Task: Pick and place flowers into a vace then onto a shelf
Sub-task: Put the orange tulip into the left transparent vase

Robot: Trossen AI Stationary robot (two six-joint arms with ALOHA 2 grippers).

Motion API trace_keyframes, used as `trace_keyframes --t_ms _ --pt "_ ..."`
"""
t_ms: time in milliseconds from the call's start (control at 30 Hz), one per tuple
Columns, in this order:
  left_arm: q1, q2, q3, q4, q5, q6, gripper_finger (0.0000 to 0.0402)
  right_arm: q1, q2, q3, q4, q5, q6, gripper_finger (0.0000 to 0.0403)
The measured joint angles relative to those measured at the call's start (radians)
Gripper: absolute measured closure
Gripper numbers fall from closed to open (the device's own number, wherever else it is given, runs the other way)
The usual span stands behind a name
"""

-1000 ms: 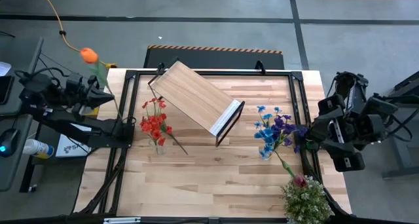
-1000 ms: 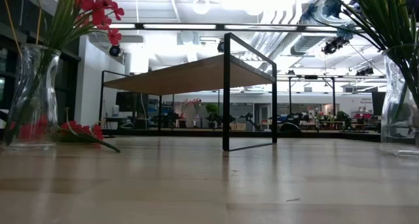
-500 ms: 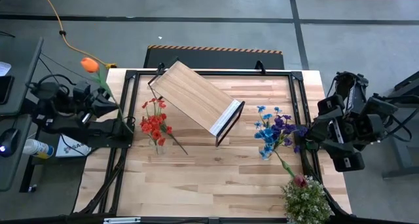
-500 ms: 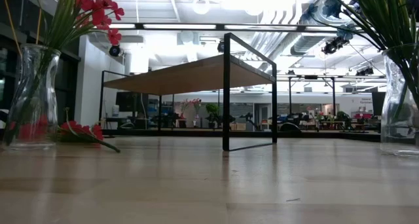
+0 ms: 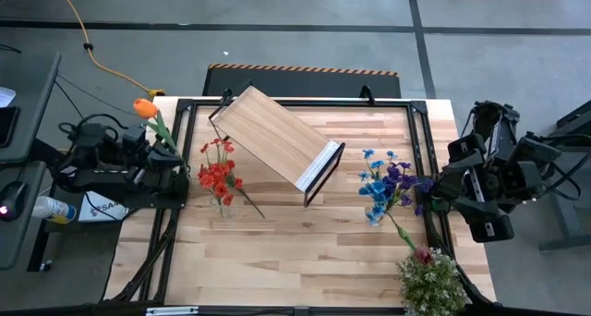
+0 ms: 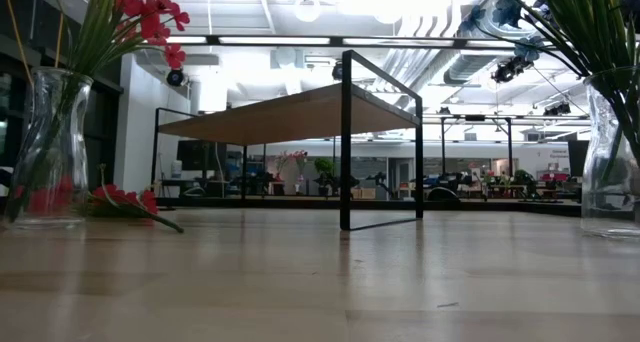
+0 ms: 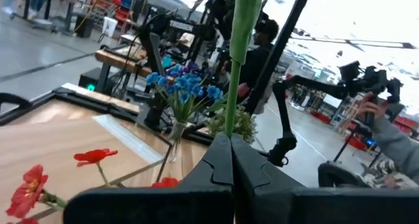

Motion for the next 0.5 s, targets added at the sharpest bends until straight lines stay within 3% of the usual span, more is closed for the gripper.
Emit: trace_keyframes --t_ms 500 --pt "0.000 -0.053 -0.122 0.001 0.042 0.081 0.0381 0.000 0.000 0.000 -0.010 0.011 -0.002 0.0137"
